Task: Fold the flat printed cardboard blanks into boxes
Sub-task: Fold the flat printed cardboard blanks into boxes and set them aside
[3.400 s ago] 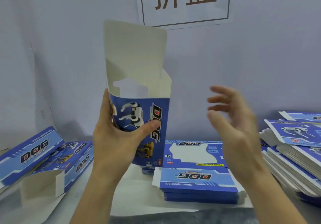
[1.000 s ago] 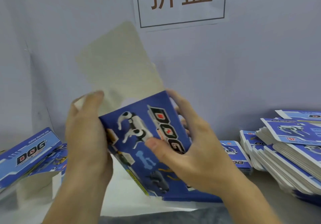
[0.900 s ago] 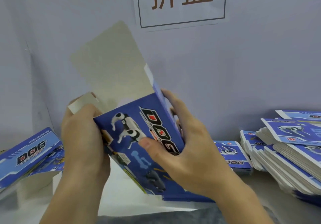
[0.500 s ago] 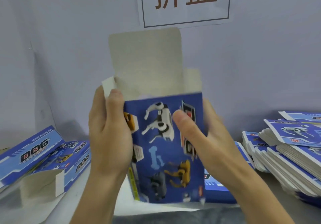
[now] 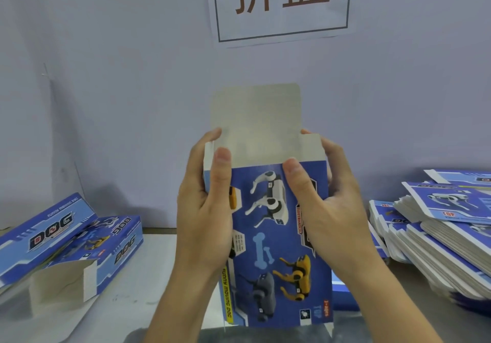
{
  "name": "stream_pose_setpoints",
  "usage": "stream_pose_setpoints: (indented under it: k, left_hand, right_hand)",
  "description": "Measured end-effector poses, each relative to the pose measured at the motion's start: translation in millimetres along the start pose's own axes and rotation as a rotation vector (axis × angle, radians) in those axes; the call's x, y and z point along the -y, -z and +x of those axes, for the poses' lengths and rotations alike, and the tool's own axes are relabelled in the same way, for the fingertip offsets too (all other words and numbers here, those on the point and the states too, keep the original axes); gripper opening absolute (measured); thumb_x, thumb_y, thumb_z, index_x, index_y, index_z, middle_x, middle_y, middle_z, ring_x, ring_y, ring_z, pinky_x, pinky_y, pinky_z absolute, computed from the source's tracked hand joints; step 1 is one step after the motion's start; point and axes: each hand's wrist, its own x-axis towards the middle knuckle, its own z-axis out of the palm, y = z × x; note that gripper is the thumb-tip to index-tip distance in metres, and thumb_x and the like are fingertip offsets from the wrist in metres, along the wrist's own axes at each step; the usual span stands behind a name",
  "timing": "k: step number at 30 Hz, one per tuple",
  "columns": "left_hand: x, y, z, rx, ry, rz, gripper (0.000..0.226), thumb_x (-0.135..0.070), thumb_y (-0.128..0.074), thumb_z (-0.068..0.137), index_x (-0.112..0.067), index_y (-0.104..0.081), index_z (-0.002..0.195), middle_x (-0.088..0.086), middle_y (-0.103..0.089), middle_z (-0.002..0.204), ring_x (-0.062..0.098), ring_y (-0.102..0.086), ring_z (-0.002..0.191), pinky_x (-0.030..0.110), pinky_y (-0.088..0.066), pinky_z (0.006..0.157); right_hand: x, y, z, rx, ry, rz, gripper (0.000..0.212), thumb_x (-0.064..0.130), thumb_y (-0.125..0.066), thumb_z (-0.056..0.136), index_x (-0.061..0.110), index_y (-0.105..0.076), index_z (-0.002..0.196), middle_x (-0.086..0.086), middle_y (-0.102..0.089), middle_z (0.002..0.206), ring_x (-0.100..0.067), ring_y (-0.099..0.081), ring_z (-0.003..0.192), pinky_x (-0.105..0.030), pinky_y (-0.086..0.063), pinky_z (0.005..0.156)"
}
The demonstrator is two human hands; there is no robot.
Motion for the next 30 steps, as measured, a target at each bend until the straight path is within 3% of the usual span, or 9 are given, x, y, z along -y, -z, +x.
stream_pose_setpoints:
  k: [2,6,11,13,16,19,23,26,30]
  left_hand:
    - [4.1,0.5,-0.2,-0.008,0.031,-0.008,0.04,-0.06,-0.043,0.094,-0.037,-0.063,0.119,-0.025,-0.071,0.09,-0.005,-0.068,0.081,0.009,-0.051,0.063]
    - [5.6,0.5,-4.5,-0.047,0.142,-0.065,0.045,-0.061,-0.043,0.091,-0.029,-0.074,0.088,0.018,-0.07,0.075,0.034,-0.07,0.067,0.038,-0.057,0.056]
    - [8.8,5.5,-0.4,-0.111,0.201,-0.059,0.037,-0.027,-0.05,0.099,-0.023,-0.07,0.068,0.01,-0.072,0.076,0.03,-0.071,0.064,0.036,-0.052,0.049]
    - [9.2,6.7,0.2,-0.103,0.192,-0.064,0.03,-0.027,-0.044,0.086,-0.023,-0.068,0.069,0.009,-0.072,0.084,0.031,-0.072,0.069,0.038,-0.051,0.051]
    - [10.8,7.6,-1.2,-0.074,0.236,-0.129,0.025,-0.029,-0.04,0.081,-0.028,-0.065,0.084,0.01,-0.071,0.087,0.029,-0.072,0.069,0.036,-0.052,0.048]
    - [10.2,4.5,-3.0,-0.041,0.274,-0.205,0.035,-0.025,-0.042,0.08,-0.044,-0.057,0.105,0.008,-0.066,0.081,0.029,-0.064,0.071,0.043,-0.048,0.06]
    - [11.7,3.1,-3.2,-0.001,0.264,-0.235,0.047,-0.016,-0.04,0.096,-0.041,-0.053,0.134,0.002,-0.069,0.1,0.014,-0.072,0.076,0.028,-0.057,0.058]
    - [12.1,3.6,-3.0,-0.006,0.274,-0.217,0.045,-0.026,-0.043,0.082,-0.032,-0.062,0.122,0.003,-0.069,0.101,0.013,-0.072,0.073,0.031,-0.057,0.055]
    - [8.5,2.3,-3.8,-0.057,0.214,-0.199,0.021,-0.026,-0.043,0.08,-0.029,-0.061,0.091,0.011,-0.068,0.089,0.02,-0.069,0.064,0.035,-0.049,0.052]
  right_hand:
    - [-1.9,-0.4,0.0,0.027,-0.033,-0.003,0.036,0.05,-0.063,0.08,0.04,-0.06,0.115,-0.006,-0.072,0.085,-0.034,-0.07,0.069,-0.035,-0.059,0.047]
    - [-4.9,2.3,-0.6,0.077,-0.066,-0.059,0.02,0.051,-0.062,0.079,0.037,-0.061,0.093,-0.005,-0.07,0.072,-0.028,-0.071,0.065,-0.033,-0.055,0.046]
    - [-3.5,1.5,-5.1,0.186,-0.075,-0.06,0.041,0.066,-0.049,0.084,0.032,-0.056,0.106,-0.031,-0.054,0.079,-0.049,-0.058,0.071,-0.056,-0.053,0.066]
    - [-2.3,0.6,-3.0,0.17,-0.088,-0.041,0.048,0.065,-0.046,0.085,0.023,-0.058,0.106,-0.022,-0.051,0.068,-0.033,-0.053,0.059,-0.044,-0.053,0.059]
    - [-2.2,1.3,1.9,0.091,-0.099,-0.054,0.032,0.044,-0.048,0.084,0.018,-0.057,0.1,0.003,-0.045,0.053,-0.011,-0.045,0.048,-0.02,-0.038,0.042]
    - [-3.6,3.8,3.3,0.022,-0.145,-0.011,0.029,0.035,-0.047,0.077,0.033,-0.05,0.106,0.002,-0.051,0.064,-0.018,-0.05,0.052,-0.025,-0.041,0.042]
    - [-6.1,6.0,4.0,0.012,-0.153,0.006,0.058,0.035,-0.046,0.076,0.044,-0.044,0.133,0.011,-0.05,0.062,-0.008,-0.048,0.045,-0.018,-0.043,0.043]
    - [-4.8,5.3,4.2,0.053,-0.147,0.021,0.049,0.034,-0.046,0.077,0.042,-0.054,0.125,0.008,-0.057,0.064,-0.008,-0.051,0.045,-0.019,-0.043,0.043]
    - [-4.7,3.1,2.1,0.056,-0.129,0.103,0.028,0.032,-0.047,0.078,0.034,-0.056,0.105,-0.024,-0.056,0.083,-0.028,-0.057,0.059,-0.038,-0.046,0.051]
